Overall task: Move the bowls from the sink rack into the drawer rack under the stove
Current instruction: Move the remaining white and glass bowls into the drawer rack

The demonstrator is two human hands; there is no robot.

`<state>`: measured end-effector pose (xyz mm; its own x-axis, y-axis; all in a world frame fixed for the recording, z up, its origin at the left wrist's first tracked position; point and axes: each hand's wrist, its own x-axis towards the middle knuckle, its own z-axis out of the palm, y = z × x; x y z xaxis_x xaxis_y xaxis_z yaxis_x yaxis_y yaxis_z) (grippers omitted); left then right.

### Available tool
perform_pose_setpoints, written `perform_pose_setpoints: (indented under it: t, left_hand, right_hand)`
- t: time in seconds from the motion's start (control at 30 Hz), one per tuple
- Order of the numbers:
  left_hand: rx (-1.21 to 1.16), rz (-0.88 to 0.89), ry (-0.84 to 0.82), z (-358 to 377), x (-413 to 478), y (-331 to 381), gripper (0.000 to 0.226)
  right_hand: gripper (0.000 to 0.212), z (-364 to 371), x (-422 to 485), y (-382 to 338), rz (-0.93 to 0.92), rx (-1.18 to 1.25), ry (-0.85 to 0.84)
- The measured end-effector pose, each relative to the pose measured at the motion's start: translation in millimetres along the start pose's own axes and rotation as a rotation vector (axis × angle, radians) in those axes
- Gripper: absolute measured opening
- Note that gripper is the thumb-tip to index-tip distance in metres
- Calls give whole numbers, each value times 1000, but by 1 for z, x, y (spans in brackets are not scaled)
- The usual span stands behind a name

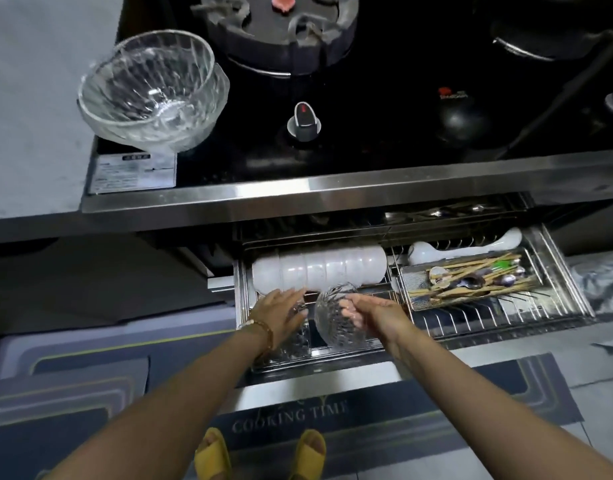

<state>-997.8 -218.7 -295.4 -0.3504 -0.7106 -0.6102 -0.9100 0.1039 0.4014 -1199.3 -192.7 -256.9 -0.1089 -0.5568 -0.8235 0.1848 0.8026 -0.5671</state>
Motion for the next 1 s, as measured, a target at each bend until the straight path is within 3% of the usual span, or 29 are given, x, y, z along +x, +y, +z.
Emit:
perform_pose_setpoints:
  t: [0.23, 0.67, 0.87, 1.0]
  left_hand:
    - [74, 34, -3, 16, 14, -13, 55]
    - [66, 56, -40, 20, 7, -21, 52]
    - [13, 48, -39, 17, 5, -18, 50]
    - [-46, 49, 15, 12, 5, -19, 47]
  right_hand:
    - [21, 14, 42, 14, 121, 29, -42]
    - [12, 40, 79, 34, 177, -33, -138]
    - [8, 33, 82, 39, 104, -90, -219]
    - [6, 31, 78, 38, -10, -322, -105]
